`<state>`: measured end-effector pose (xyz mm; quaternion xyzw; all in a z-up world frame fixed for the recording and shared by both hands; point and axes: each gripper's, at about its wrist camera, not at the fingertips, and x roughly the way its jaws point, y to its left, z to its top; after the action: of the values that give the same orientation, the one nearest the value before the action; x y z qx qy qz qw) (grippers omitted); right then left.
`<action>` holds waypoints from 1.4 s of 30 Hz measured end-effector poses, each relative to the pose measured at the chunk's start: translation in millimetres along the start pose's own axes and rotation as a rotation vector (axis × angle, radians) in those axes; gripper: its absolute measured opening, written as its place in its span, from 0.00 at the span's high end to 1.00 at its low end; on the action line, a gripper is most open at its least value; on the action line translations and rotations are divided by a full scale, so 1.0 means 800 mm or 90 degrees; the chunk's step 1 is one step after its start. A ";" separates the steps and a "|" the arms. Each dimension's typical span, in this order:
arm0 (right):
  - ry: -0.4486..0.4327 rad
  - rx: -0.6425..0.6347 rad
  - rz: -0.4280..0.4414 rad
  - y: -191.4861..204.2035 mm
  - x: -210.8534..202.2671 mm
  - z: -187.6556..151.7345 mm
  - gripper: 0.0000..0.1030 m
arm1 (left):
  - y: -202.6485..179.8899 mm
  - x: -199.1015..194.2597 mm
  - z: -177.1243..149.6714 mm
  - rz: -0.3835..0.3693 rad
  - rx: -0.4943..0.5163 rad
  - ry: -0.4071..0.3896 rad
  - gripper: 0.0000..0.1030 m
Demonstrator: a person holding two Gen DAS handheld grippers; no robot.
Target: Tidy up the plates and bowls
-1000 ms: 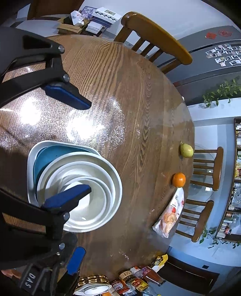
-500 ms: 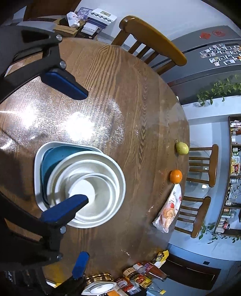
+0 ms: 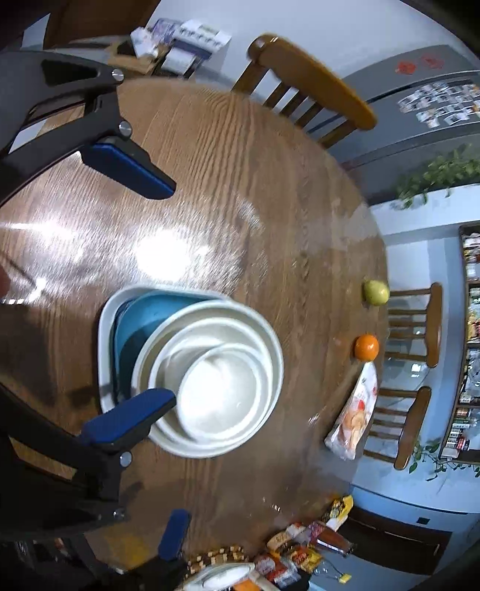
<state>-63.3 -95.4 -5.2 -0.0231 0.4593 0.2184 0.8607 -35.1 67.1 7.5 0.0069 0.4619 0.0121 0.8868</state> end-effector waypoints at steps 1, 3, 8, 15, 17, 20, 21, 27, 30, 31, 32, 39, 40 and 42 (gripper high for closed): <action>0.003 0.000 0.001 0.001 0.001 -0.001 0.01 | -0.001 0.000 -0.002 -0.001 0.000 0.002 0.01; 0.006 -0.001 0.001 0.003 0.002 -0.004 0.01 | -0.005 0.000 -0.005 0.004 0.007 0.003 0.01; 0.013 0.000 -0.009 0.007 0.007 -0.007 0.01 | -0.006 0.005 -0.019 0.004 0.009 0.022 0.01; 0.034 0.002 -0.023 0.004 0.020 -0.010 0.01 | 0.001 0.015 -0.025 0.018 0.004 0.045 0.01; 0.034 0.010 -0.029 0.001 0.021 -0.009 0.01 | 0.002 0.016 -0.025 0.021 0.003 0.046 0.01; 0.033 0.015 -0.029 -0.001 0.022 -0.007 0.01 | 0.003 0.019 -0.027 0.025 0.004 0.050 0.01; 0.032 0.015 -0.028 -0.001 0.022 -0.006 0.01 | 0.004 0.019 -0.027 0.025 0.004 0.050 0.01; 0.029 0.009 -0.024 0.004 0.021 -0.001 0.01 | 0.006 0.022 -0.028 0.027 0.006 0.053 0.01; 0.030 0.010 -0.023 0.004 0.022 0.000 0.01 | 0.008 0.023 -0.029 0.027 0.002 0.056 0.01; 0.030 0.010 -0.023 0.004 0.023 0.001 0.01 | 0.008 0.024 -0.029 0.027 0.003 0.056 0.01; 0.031 0.010 -0.022 0.004 0.023 0.001 0.01 | 0.008 0.024 -0.028 0.027 0.002 0.057 0.01; 0.038 0.022 -0.018 0.001 0.029 0.003 0.01 | 0.009 0.026 -0.029 0.026 0.002 0.063 0.01; 0.038 0.022 -0.017 0.001 0.029 0.003 0.01 | 0.008 0.026 -0.029 0.027 0.003 0.063 0.01; 0.038 0.021 -0.016 0.001 0.028 0.003 0.01 | 0.007 0.026 -0.029 0.026 0.003 0.063 0.01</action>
<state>-50.7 -86.2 -22.0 -0.0215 0.4880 0.1991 0.8495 -41.9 73.7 -23.0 0.0176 0.5052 0.0295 0.8623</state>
